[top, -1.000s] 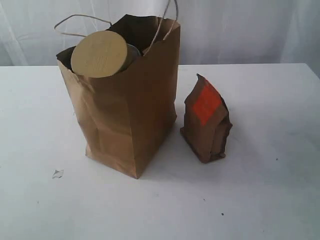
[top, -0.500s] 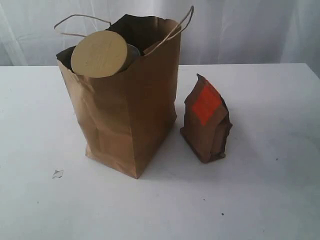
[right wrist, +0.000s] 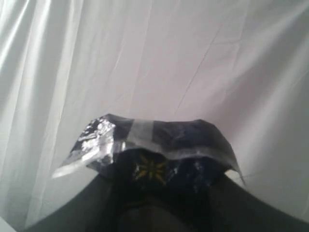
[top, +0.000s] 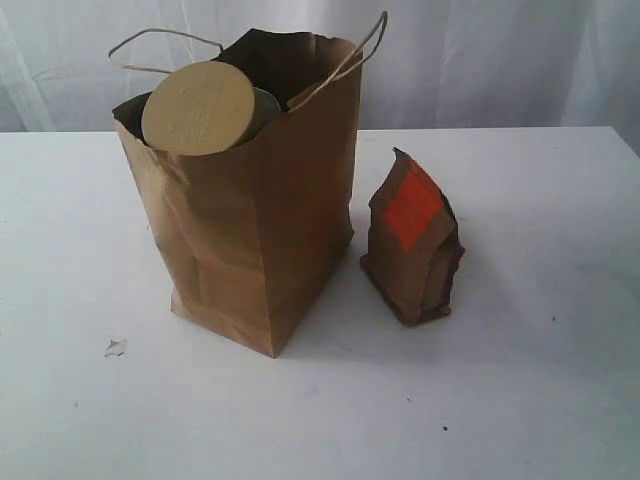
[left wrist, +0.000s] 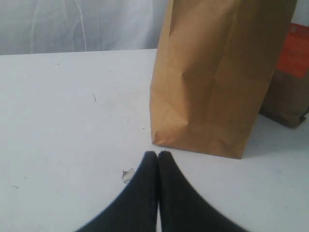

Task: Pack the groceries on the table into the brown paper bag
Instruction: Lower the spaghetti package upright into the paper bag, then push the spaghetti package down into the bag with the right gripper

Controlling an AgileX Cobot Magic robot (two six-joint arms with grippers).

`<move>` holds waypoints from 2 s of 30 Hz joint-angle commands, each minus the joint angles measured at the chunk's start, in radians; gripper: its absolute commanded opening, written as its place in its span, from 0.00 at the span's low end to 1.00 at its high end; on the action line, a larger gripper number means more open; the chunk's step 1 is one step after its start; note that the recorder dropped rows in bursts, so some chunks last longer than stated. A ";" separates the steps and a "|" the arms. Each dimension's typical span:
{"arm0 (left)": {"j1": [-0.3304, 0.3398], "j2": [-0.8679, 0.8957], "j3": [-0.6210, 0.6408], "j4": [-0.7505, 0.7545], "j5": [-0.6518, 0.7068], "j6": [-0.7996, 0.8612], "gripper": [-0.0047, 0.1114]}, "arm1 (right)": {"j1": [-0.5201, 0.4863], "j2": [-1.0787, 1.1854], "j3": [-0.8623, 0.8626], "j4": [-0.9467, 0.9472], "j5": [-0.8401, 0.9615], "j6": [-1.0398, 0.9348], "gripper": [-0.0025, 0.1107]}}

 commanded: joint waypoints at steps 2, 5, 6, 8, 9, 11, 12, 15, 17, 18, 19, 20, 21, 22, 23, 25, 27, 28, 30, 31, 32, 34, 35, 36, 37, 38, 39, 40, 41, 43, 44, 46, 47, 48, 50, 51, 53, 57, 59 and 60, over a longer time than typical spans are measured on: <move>0.002 -0.004 0.003 -0.001 0.000 -0.002 0.04 | 0.045 0.047 -0.019 -0.002 -0.155 -0.003 0.02; 0.002 -0.004 0.003 -0.001 0.000 -0.002 0.04 | 0.065 0.081 -0.020 -0.002 -0.156 -0.003 0.02; 0.002 -0.004 0.003 -0.001 0.000 -0.002 0.04 | 0.071 0.096 -0.020 -0.002 -0.146 -0.003 0.02; 0.002 -0.004 0.003 -0.001 0.000 -0.002 0.04 | 0.071 0.121 -0.020 -0.002 -0.135 -0.003 0.02; 0.002 -0.004 0.003 -0.001 0.000 -0.002 0.04 | 0.071 0.135 -0.020 -0.002 -0.126 -0.003 0.02; 0.002 -0.004 0.003 -0.001 0.000 -0.002 0.04 | 0.071 0.153 -0.020 0.003 -0.119 -0.003 0.02; 0.002 -0.004 0.003 -0.001 0.000 -0.002 0.04 | 0.071 0.160 -0.020 0.012 -0.119 -0.003 0.02; 0.002 -0.004 0.003 -0.001 0.000 -0.002 0.04 | 0.071 0.177 -0.020 0.032 -0.128 -0.003 0.02; 0.002 -0.004 0.003 -0.001 0.000 -0.002 0.04 | 0.071 0.189 -0.020 0.043 -0.140 -0.003 0.02; 0.002 -0.004 0.003 -0.001 0.000 -0.002 0.04 | 0.071 0.196 -0.020 0.045 -0.148 -0.003 0.02; 0.002 -0.004 0.003 -0.001 0.000 -0.002 0.04 | 0.071 0.201 -0.020 0.045 -0.155 -0.003 0.02; 0.002 -0.004 0.003 -0.001 0.000 -0.002 0.04 | 0.071 0.207 -0.020 0.047 -0.157 -0.003 0.02; 0.002 -0.004 0.003 -0.001 0.000 -0.002 0.04 | 0.071 0.216 -0.020 0.047 -0.157 -0.003 0.02; 0.002 -0.004 0.003 -0.001 0.000 -0.002 0.04 | 0.071 0.220 -0.020 0.047 -0.157 -0.003 0.02; 0.002 -0.004 0.003 -0.001 0.000 -0.002 0.04 | 0.071 0.228 -0.020 0.047 -0.155 -0.003 0.02; 0.002 -0.004 0.003 -0.001 0.000 -0.002 0.04 | 0.071 0.241 -0.020 0.049 -0.150 0.009 0.02; 0.002 -0.004 0.003 -0.001 0.000 -0.002 0.04 | 0.071 0.255 -0.020 0.049 -0.143 0.008 0.02; 0.002 -0.004 0.003 -0.001 0.000 -0.002 0.04 | 0.071 0.260 -0.020 0.049 -0.141 0.008 0.02; 0.002 -0.004 0.003 -0.001 0.000 -0.002 0.04 | 0.071 0.269 -0.020 0.049 -0.120 0.008 0.02; 0.002 -0.004 0.003 -0.001 0.000 -0.002 0.04 | 0.071 0.271 -0.020 0.049 -0.104 0.008 0.02; 0.002 -0.004 0.003 -0.001 0.000 -0.002 0.04 | 0.071 0.271 -0.020 0.049 -0.086 0.008 0.02; 0.002 -0.004 0.003 -0.001 0.000 -0.002 0.04 | 0.071 0.276 -0.020 0.049 -0.045 0.008 0.02; 0.002 -0.004 0.003 -0.001 0.000 -0.002 0.04 | 0.071 0.276 -0.020 0.049 -0.023 0.008 0.02; 0.002 -0.004 0.003 -0.001 0.000 -0.002 0.04 | 0.069 0.278 -0.018 0.049 -0.008 0.008 0.02; 0.002 -0.004 0.003 -0.001 0.000 -0.002 0.04 | 0.069 0.277 -0.014 0.049 0.004 0.008 0.02; 0.002 -0.004 0.003 -0.001 0.000 -0.002 0.04 | 0.069 0.277 -0.010 0.047 0.018 0.008 0.02; 0.002 -0.004 0.003 -0.001 0.000 -0.002 0.04 | 0.067 0.282 -0.007 0.047 0.027 0.010 0.02; 0.002 -0.004 0.003 -0.001 0.000 -0.002 0.04 | 0.065 0.285 -0.005 0.047 0.035 0.020 0.02; 0.002 -0.004 0.003 -0.001 0.000 -0.002 0.04 | 0.062 0.289 0.001 0.047 0.041 0.039 0.02; 0.002 -0.004 0.003 -0.001 0.000 -0.002 0.04 | 0.060 0.298 0.011 0.047 0.043 0.069 0.02; 0.002 -0.004 0.003 -0.001 0.000 -0.002 0.04 | 0.060 0.304 0.011 0.047 0.045 0.077 0.02; 0.002 -0.004 0.003 -0.001 0.000 -0.002 0.04 | 0.060 0.313 0.011 0.047 0.043 0.081 0.02; 0.002 -0.004 0.003 -0.001 0.000 -0.002 0.04 | 0.060 0.317 0.011 0.047 0.032 0.081 0.02; 0.002 -0.004 0.003 -0.001 0.000 -0.002 0.04 | 0.060 0.319 0.011 0.047 0.023 0.081 0.02; 0.002 -0.004 0.003 -0.001 0.000 -0.002 0.04 | 0.060 0.323 0.011 0.047 -0.021 0.081 0.02; 0.002 -0.004 0.003 -0.001 0.000 -0.002 0.04 | 0.060 0.323 0.011 0.047 -0.042 0.083 0.02; 0.002 -0.004 0.003 -0.001 0.000 -0.002 0.04 | 0.060 0.323 0.011 0.047 -0.082 0.083 0.02; 0.002 -0.004 0.003 -0.001 0.000 -0.002 0.04 | 0.060 0.328 0.011 0.047 -0.022 0.108 0.02; 0.002 -0.004 0.003 -0.001 0.000 -0.002 0.04 | 0.060 0.337 0.011 0.047 0.015 0.118 0.02; 0.002 -0.004 0.003 -0.001 0.000 -0.002 0.04 | 0.060 0.340 0.013 0.047 0.027 0.124 0.02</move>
